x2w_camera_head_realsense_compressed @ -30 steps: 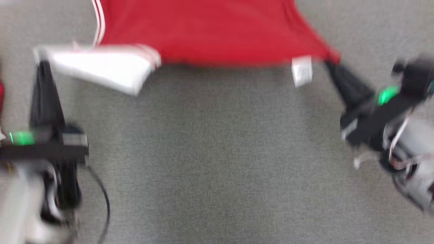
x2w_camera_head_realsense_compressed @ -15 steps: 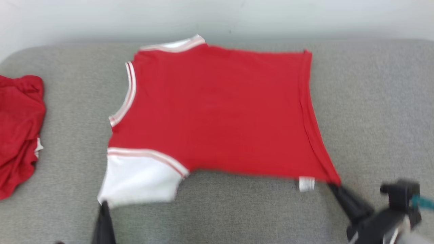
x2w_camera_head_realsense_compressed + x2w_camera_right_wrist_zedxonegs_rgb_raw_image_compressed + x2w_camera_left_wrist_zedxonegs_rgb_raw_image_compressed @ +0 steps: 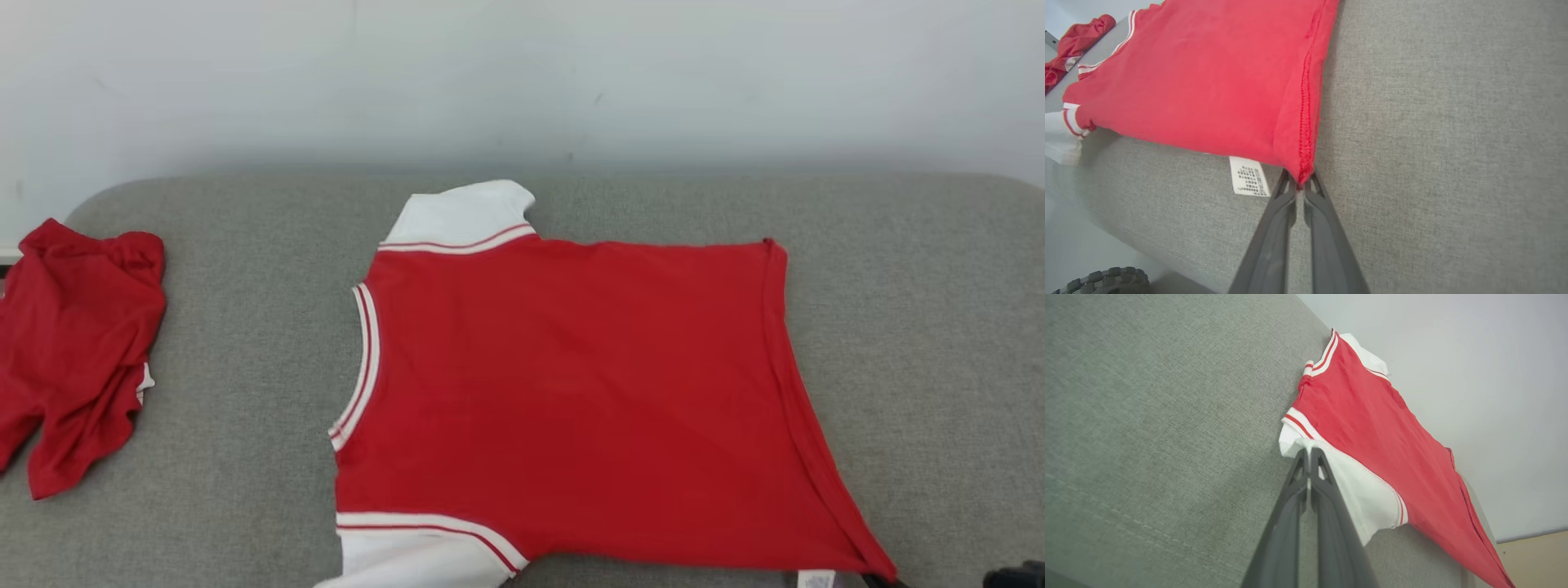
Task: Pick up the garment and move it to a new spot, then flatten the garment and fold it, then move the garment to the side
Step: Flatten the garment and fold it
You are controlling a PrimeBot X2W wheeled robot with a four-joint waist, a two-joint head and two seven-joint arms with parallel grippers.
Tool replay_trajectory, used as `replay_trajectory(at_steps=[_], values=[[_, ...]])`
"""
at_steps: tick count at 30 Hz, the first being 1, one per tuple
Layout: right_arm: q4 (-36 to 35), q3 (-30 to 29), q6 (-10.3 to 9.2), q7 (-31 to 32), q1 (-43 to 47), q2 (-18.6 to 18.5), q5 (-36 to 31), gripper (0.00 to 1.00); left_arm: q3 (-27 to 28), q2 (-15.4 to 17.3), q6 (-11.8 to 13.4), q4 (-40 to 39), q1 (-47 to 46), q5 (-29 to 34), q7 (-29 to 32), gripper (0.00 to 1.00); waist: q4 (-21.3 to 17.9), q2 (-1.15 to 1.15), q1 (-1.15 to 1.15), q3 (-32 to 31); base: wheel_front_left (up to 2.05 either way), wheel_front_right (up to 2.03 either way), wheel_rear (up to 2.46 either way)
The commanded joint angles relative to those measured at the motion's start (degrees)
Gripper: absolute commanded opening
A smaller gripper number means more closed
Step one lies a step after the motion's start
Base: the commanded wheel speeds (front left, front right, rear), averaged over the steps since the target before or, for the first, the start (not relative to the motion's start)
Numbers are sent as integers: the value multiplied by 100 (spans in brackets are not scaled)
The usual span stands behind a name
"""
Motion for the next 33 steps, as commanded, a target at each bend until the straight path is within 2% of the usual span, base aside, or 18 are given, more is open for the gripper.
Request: replay_trajectory(at_steps=[1, 7, 10, 16, 20, 27, 33], values=[[8, -83, -14, 70, 155, -35, 24, 0, -26, 25, 33, -61, 102, 71, 25, 0, 23, 1, 1, -58, 0, 0, 0], [-251, -191, -15, 322, 477, 35, -36, 0, -45, 65, 68, -211, 146, 96, 60, 0, 36, 1, 1, -60, 0, 0, 0], [-447, -176, -14, 412, 460, 193, -161, 0, -27, 147, 17, -298, -7, 163, 21, 0, 29, 1, 1, 10, 0, 0, 0], [-703, -271, -14, 560, 120, 374, -201, 0, -114, 425, -99, -477, -626, 415, 227, 0, -91, 1, 1, 200, 0, 0, 0], [-876, -394, -14, 658, -228, 442, 139, 0, -140, 668, -153, -443, -1273, 526, 503, 0, -255, 1, 1, 365, 0, 0, 0], [-782, -465, -14, 826, -1008, 700, 771, 0, -25, 896, -328, 426, -2578, 420, 801, 0, -528, 1, 1, 704, 0, 0, 0], [20, -368, -14, 836, -1853, 1006, 924, 0, -229, 957, -561, 1656, -3705, 603, 719, 0, -610, 1, 1, 971, 0, 0, 0]])
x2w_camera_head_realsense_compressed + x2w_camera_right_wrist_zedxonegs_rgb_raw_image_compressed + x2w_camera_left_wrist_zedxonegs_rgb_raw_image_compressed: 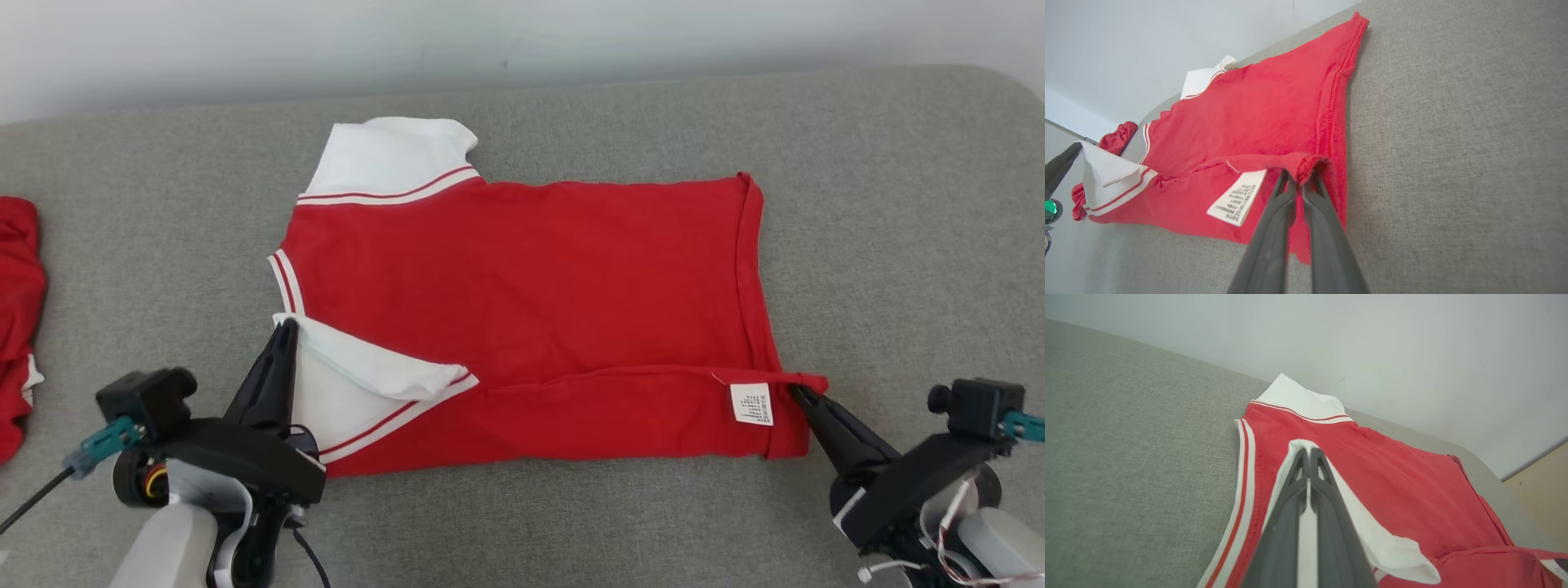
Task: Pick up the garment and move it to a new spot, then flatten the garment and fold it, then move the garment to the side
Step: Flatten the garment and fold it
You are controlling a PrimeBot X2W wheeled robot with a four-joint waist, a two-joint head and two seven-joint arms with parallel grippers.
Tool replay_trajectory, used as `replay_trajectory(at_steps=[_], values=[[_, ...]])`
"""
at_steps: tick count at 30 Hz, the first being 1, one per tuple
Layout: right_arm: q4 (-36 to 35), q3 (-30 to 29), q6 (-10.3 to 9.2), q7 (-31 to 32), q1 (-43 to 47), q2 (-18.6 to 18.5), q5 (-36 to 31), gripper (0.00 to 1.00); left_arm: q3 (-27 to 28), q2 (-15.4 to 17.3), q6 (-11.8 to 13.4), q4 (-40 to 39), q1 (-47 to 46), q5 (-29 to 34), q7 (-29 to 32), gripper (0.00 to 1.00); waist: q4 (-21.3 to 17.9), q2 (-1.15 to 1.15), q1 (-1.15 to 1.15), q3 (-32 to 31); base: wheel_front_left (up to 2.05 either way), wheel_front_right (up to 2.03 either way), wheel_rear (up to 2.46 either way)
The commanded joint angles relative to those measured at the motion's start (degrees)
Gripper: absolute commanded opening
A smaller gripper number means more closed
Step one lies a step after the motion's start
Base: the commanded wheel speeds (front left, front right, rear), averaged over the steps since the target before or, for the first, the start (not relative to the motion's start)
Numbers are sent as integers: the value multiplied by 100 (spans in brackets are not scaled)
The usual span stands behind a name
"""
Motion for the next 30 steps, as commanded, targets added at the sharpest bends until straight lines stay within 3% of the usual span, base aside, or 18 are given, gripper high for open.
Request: replay_trajectory(at_steps=[1, 5, 6, 7, 8, 14, 22, 30], values=[[187, 73, -14, -31, -221, 131, -24, 0, -88, 31, -53, 280, -233, 103, -70, 0, -76, -1, -2, 135, 0, 0, 0], [618, 194, -14, -204, -563, 302, 6, 0, -253, -22, -138, 909, -607, 138, -264, 0, -35, -1, -2, 133, 0, 0, 0], [719, 212, -15, -277, -621, 323, -11, 27, -299, -4, -152, 1036, -688, 218, -392, 4, -19, -1, -2, 118, 0, 0, 0], [781, 266, -14, -332, -660, 339, -41, 60, -344, -12, -139, 1153, -745, 253, -497, 71, -4, -1, -2, 100, 0, 0, 0], [843, 333, -14, -383, -688, 331, -89, 100, -397, -42, -153, 1258, -761, 256, -574, 100, 15, -1, -2, 73, 0, 0, 0], [978, 555, -14, -851, -460, 135, -330, 100, -468, -28, -189, 1542, -619, 342, -937, 100, 131, -1, -2, -148, 0, 0, 0], [748, 476, -15, -1057, 117, -74, -697, 100, -168, -40, -130, 1135, 155, 401, -1021, 100, 183, -1, -2, -289, 0, 0, 0], [963, 157, -15, -1092, 408, 164, -1279, 100, -239, -39, -86, 938, 801, 768, -1024, 100, 246, -1, -2, -268, 0, 0, 0]])
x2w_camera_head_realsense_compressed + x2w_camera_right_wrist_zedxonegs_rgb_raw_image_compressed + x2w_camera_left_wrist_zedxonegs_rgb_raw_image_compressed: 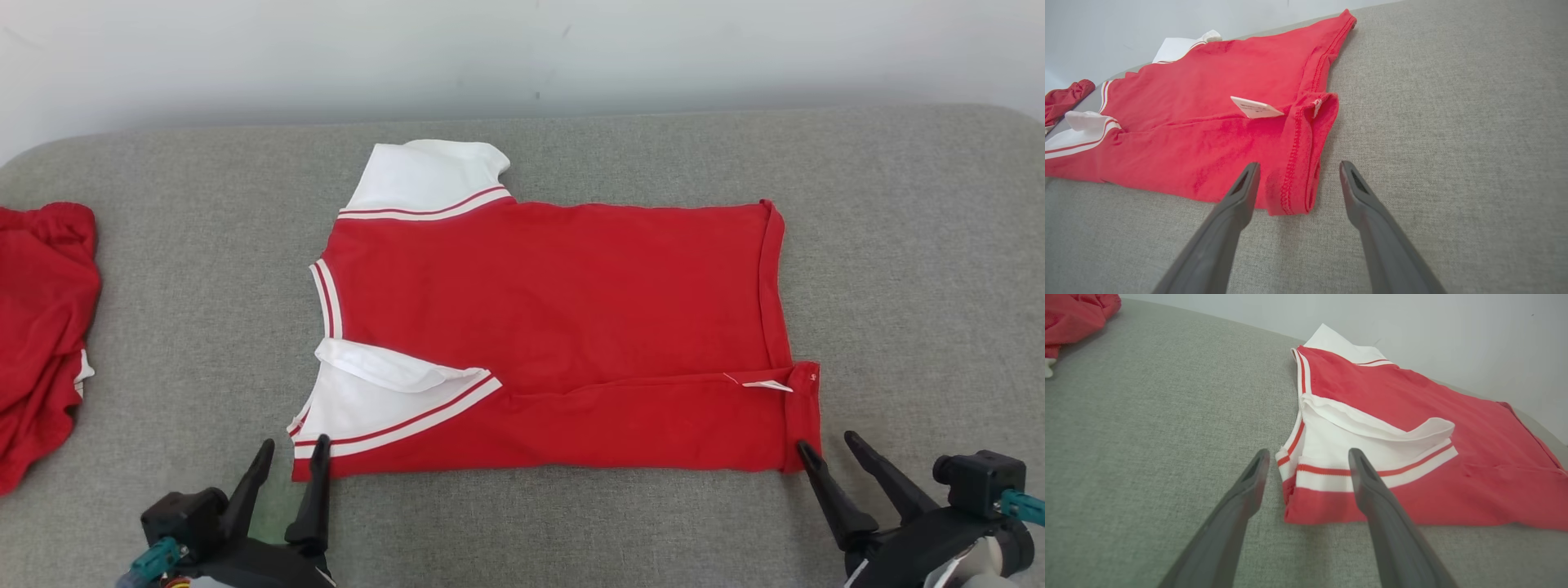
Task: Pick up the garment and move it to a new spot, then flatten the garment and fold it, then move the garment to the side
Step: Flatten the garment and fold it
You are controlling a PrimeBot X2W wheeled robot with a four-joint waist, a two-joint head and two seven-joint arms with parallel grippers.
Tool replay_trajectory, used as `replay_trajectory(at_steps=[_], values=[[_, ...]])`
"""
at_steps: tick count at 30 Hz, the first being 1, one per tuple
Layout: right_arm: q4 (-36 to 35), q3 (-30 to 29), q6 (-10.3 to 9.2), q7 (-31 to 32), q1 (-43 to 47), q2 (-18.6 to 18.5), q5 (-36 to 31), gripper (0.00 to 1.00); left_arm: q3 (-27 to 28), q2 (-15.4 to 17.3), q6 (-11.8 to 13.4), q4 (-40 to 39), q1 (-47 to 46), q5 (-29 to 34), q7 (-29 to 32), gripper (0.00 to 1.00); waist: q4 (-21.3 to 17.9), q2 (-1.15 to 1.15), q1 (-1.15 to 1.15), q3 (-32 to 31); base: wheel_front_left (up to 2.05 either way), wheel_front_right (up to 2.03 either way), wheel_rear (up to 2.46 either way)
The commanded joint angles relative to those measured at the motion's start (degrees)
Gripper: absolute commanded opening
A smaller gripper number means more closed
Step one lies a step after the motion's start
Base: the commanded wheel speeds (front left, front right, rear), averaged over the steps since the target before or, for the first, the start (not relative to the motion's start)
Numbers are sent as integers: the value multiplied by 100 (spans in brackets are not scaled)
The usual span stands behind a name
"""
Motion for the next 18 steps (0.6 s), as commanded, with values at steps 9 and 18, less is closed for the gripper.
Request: replay_trajectory(at_steps=[9, 18], values=[[595, -160, -15, -23, -257, 517, -336, 100, -150, -56, 39, 617, -198, 188, 7, 100, -88, 0, 0, 93, 0, 0, 0], [1187, -192, -15, -26, -565, 996, -300, 0, -190, -211, -41, 1241, -445, 31, -5, 0, -102, 0, 0, 71, 0, 0, 0]])
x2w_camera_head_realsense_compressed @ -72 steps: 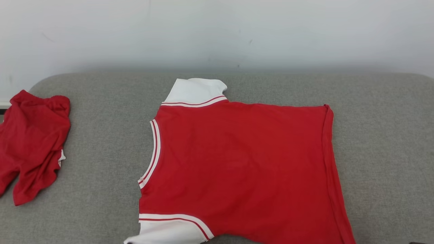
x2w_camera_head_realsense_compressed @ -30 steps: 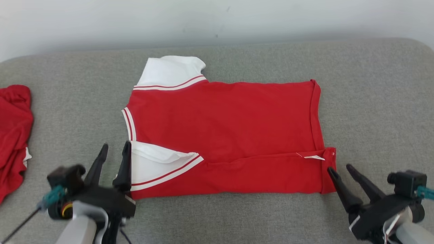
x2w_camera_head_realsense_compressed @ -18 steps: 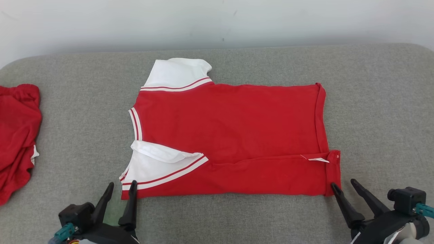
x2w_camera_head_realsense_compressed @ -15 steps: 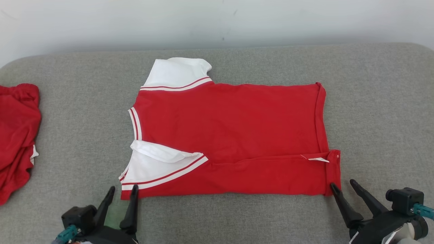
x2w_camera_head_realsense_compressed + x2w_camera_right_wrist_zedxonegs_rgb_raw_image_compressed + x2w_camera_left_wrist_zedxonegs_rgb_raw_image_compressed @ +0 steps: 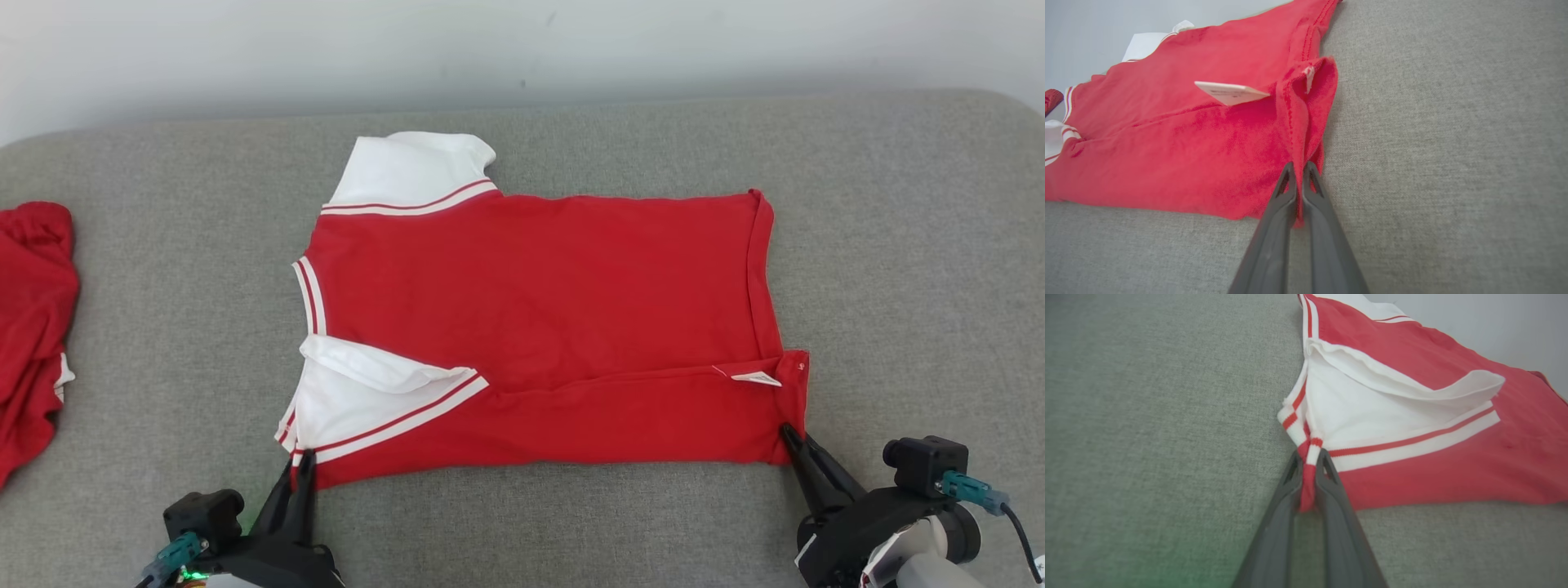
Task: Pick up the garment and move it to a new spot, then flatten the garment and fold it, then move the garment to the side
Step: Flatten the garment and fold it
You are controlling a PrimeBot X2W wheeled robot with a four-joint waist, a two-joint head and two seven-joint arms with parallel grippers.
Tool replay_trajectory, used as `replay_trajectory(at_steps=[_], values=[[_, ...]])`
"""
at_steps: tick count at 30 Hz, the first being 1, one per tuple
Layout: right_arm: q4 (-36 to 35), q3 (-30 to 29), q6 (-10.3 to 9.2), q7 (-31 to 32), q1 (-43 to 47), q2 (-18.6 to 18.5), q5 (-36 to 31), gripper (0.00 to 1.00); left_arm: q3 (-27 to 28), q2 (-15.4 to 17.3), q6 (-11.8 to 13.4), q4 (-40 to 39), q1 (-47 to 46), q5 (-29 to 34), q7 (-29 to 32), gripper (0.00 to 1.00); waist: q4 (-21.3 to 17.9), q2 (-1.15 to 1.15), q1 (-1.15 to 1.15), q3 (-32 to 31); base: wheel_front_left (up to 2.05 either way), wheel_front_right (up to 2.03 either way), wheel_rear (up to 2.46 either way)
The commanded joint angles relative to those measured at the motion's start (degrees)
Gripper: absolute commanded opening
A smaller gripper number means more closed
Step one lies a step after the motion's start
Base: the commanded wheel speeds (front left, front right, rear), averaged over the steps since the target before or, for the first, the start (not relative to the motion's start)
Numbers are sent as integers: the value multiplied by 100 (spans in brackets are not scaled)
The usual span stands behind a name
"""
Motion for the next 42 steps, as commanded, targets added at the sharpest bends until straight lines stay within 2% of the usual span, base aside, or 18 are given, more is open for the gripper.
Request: replay_trajectory(at_steps=[1, 6, 11, 18, 23, 32, 33, 34, 35, 42], values=[[6, -43, -16, -23, -3, 28, -12, 0, -15, -32, -42, 69, 20, -28, -6, 0, 26, -1, 0, -89, 0, 0, 0], [-153, -244, -16, -23, 281, -58, -93, 0, 80, -89, -49, -15, 256, -115, -13, 0, 72, -1, 0, -419, 0, 0, 0], [-518, -450, -16, -16, 716, -256, -178, 0, 162, -160, -62, -458, 709, -105, -15, 0, 108, -1, 0, -680, 0, 0, 0], [-923, -651, -16, -9, 1279, -527, -266, 0, 193, -246, 13, -1018, 1333, -85, -16, 0, 182, -1, 0, -816, 0, 0, 0], [-1240, -919, -16, 223, 1819, -653, -206, 0, 215, -290, 110, -1285, 1687, -116, -17, 0, 231, -1, 0, -836, 0, 0, 0], [-1755, -1382, -15, 639, 2518, -420, -433, 0, 176, -243, 271, -1383, 2056, -11, -17, 0, 200, -1, 0, -905, 0, 0, 0], [-1787, -1430, -16, 662, 2541, -380, -505, 7, 166, -231, 294, -1401, 2061, 32, -17, 26, 196, -1, 0, -910, 0, 0, 0], [-1813, -1471, -16, 683, 2553, -337, -574, 70, 167, -239, 309, -1415, 2068, 63, -17, 89, 192, -1, 0, -926, 0, 0, 0], [-1829, -1520, -15, 687, 2564, -288, -606, 100, 178, -255, 304, -1453, 2067, 108, -17, 100, 191, -1, 0, -938, 0, 0, 0], [-2184, -1989, -15, 477, 2458, -101, -1001, 100, 840, -301, 342, -2167, 2022, 440, -17, 100, 224, -1, 0, -1078, 0, 0, 0]])
